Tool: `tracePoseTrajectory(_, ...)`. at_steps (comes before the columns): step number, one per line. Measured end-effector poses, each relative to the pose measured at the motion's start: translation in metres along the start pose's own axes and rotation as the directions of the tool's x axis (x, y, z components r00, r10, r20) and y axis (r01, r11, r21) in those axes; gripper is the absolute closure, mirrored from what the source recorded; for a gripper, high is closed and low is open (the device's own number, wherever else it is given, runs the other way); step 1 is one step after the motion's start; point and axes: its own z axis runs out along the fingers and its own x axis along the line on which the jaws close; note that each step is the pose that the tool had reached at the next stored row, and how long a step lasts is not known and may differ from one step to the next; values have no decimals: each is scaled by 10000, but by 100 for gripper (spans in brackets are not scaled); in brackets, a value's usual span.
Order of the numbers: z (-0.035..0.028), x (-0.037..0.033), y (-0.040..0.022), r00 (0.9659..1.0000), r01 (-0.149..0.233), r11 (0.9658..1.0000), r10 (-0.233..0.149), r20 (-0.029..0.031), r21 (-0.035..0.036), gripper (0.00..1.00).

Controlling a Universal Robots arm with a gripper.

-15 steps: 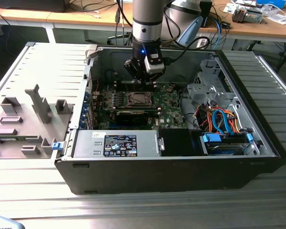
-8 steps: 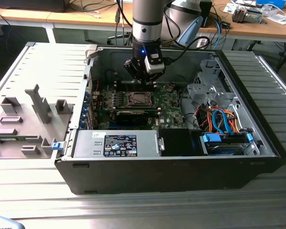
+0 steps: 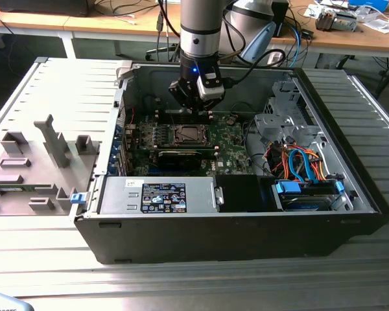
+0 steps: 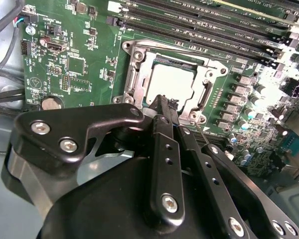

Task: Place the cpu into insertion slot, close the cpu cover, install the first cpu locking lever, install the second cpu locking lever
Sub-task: 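Install the first cpu locking lever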

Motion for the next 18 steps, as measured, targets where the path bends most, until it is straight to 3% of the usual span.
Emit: tracePoseTrajectory(18, 0, 0, 0, 9998, 215, 9998, -215, 4, -8, 89)
